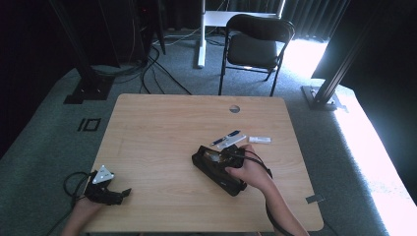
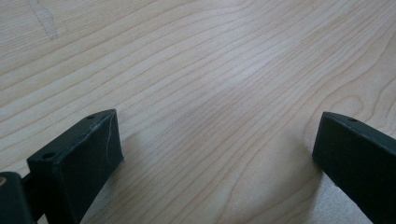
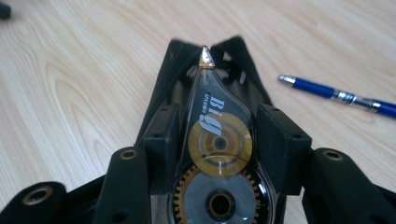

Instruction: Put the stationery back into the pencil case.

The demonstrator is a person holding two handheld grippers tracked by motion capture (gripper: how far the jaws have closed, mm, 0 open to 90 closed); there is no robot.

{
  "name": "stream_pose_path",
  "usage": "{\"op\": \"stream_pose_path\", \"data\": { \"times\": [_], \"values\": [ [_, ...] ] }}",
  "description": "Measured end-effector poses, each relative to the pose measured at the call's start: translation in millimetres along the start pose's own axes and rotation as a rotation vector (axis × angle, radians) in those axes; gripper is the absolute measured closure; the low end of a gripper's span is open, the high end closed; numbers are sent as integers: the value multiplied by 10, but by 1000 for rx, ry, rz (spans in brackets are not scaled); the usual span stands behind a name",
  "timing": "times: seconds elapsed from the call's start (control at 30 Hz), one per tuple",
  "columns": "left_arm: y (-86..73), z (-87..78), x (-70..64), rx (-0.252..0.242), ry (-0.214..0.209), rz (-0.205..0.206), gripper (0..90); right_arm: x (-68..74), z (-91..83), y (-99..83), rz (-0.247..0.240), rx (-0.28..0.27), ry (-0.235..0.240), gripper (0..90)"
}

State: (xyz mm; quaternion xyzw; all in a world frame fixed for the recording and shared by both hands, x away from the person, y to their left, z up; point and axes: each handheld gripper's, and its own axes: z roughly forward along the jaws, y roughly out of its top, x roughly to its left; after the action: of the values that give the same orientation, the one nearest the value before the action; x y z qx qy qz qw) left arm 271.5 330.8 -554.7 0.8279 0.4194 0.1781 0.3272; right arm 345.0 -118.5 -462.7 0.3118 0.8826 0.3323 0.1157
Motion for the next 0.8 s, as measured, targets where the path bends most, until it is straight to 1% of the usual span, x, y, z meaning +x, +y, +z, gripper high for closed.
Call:
{"op": "stream_pose_path", "data": {
  "times": [0.13,0.3,0.33,0.47,0.5,0.6,0.67,0.7,0.8],
  "values": [
    [0,0,0,0,0,0,16,17,56,0,-5,19,4,509],
    [0,0,-1,0,0,-1,16,31,118,14,-16,43,-4,509],
    [0,0,-1,0,0,-1,16,31,131,15,-19,54,-2,509],
    [0,0,-1,0,0,-1,16,39,168,19,-19,72,-1,509],
    [0,0,-1,0,0,-1,16,51,191,26,-17,85,0,509],
    [0,0,-1,0,0,-1,16,54,218,31,-17,95,-7,509],
    [0,0,-1,0,0,-1,16,48,256,33,-14,116,-11,509],
    [0,0,-1,0,0,-1,16,48,256,33,-14,116,-11,509],
    [0,0,-1,0,0,-1,15,42,299,30,-9,139,-12,509]
  ]
}}
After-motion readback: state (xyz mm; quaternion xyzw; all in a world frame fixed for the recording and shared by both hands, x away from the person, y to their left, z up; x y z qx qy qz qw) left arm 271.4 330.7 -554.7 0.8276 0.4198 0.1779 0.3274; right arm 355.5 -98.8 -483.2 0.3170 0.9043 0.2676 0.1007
